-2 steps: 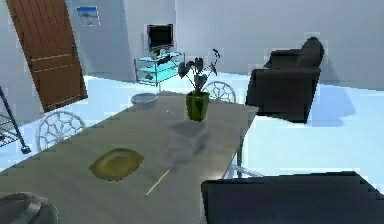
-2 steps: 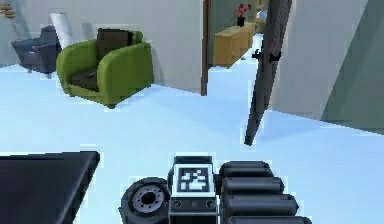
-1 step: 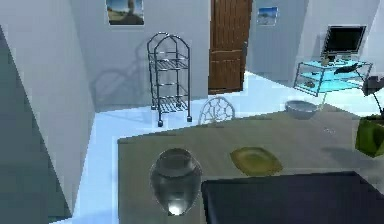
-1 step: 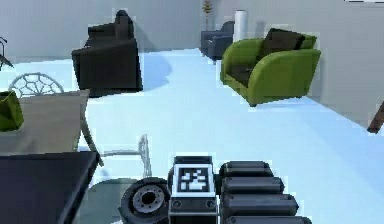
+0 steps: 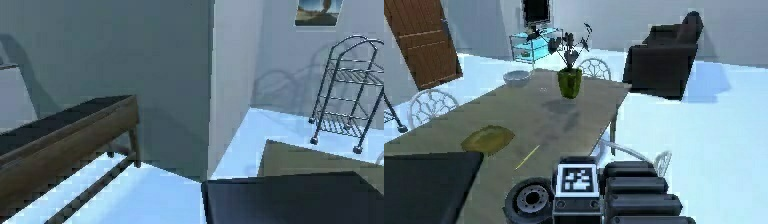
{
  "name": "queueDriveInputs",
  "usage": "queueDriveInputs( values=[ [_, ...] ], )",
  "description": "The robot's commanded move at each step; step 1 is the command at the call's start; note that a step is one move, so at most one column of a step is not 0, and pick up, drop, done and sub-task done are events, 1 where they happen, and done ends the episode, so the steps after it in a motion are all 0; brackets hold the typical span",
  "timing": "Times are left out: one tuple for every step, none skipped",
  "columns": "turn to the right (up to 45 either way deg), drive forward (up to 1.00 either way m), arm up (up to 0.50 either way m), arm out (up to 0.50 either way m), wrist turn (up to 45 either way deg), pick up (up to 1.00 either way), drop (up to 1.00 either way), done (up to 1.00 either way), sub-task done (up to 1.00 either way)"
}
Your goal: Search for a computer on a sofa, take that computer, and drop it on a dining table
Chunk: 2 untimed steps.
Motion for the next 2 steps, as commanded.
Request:
queueDriveInputs(
  values=[
    [-27.0,0.00,0.00,0.00,0.0,0.00,0.00,0.00,0.00],
    [0.0,0.00,0.00,0.48,0.0,0.00,0.00,0.00,0.00]
  ],
)
